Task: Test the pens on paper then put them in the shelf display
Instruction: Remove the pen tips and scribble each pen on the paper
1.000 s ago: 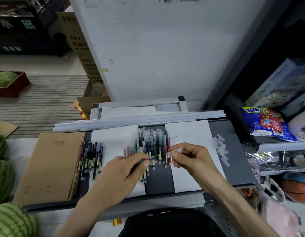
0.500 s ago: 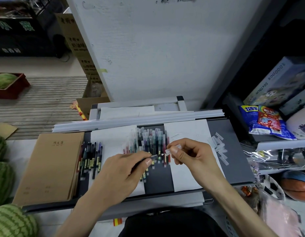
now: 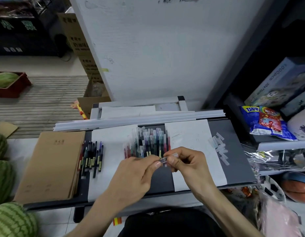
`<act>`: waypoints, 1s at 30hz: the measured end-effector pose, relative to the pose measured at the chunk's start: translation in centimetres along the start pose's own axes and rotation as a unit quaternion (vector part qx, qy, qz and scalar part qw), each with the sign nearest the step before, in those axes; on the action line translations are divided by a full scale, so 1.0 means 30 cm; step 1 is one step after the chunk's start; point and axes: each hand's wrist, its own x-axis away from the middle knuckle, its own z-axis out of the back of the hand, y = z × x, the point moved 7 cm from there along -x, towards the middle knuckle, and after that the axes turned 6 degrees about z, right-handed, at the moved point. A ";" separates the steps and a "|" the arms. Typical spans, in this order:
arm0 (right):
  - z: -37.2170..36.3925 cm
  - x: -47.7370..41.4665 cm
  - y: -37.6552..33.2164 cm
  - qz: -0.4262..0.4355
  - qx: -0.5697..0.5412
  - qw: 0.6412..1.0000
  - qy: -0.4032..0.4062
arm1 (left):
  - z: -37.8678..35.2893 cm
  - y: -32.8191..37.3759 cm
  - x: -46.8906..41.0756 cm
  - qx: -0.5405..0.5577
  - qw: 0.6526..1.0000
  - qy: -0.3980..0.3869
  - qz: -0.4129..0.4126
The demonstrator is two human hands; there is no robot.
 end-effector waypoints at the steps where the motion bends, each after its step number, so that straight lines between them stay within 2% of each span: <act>1: 0.003 -0.002 0.008 -0.001 -0.002 1.000 -0.001 | -0.013 -0.004 -0.003 0.011 1.000 -0.001 0.005; 4: 0.006 -0.012 0.022 -0.002 -0.012 1.000 0.000 | -0.046 -0.015 -0.015 0.061 0.998 -0.002 0.024; 7: 0.006 -0.036 0.013 0.000 -0.019 1.000 -0.024 | -0.077 -0.013 -0.031 0.188 0.980 -0.011 0.066; 9: 0.011 -0.052 0.024 -0.010 -0.015 0.999 -0.048 | -0.103 -0.014 -0.041 0.236 0.967 -0.020 0.096; 11: 0.016 -0.057 0.060 -0.037 -0.016 0.998 -0.051 | -0.138 -0.028 -0.060 0.246 0.959 -0.040 0.132; 15: 0.035 -0.063 0.162 -0.102 -0.028 0.994 0.002 | -0.211 -0.080 -0.111 0.267 0.934 -0.069 0.225; 18: 0.042 -0.092 0.227 -0.158 -0.029 0.987 -0.013 | -0.263 -0.124 -0.131 0.300 0.909 -0.079 0.279; 20: 0.052 -0.127 0.270 -0.193 -0.030 0.980 -0.030 | -0.282 -0.156 -0.138 0.284 0.910 -0.083 0.290; 22: 0.084 -0.182 0.307 -0.217 -0.041 0.975 -0.018 | -0.287 -0.189 -0.134 0.236 0.925 -0.088 0.283; 24: 0.133 -0.250 0.327 -0.222 0.013 0.975 -0.004 | -0.281 -0.228 -0.121 0.186 0.939 -0.094 0.272; 26: 0.193 -0.323 0.343 -0.202 0.151 0.968 0.001 | -0.257 -0.274 -0.102 0.153 0.947 -0.089 0.267; 28: 0.235 -0.383 0.359 -0.179 0.299 0.937 -0.003 | -0.216 -0.325 -0.087 0.103 0.956 -0.073 0.263; 30: 0.244 -0.418 0.379 -0.175 0.387 0.905 -0.009 | -0.170 -0.384 -0.075 0.055 0.960 -0.057 0.267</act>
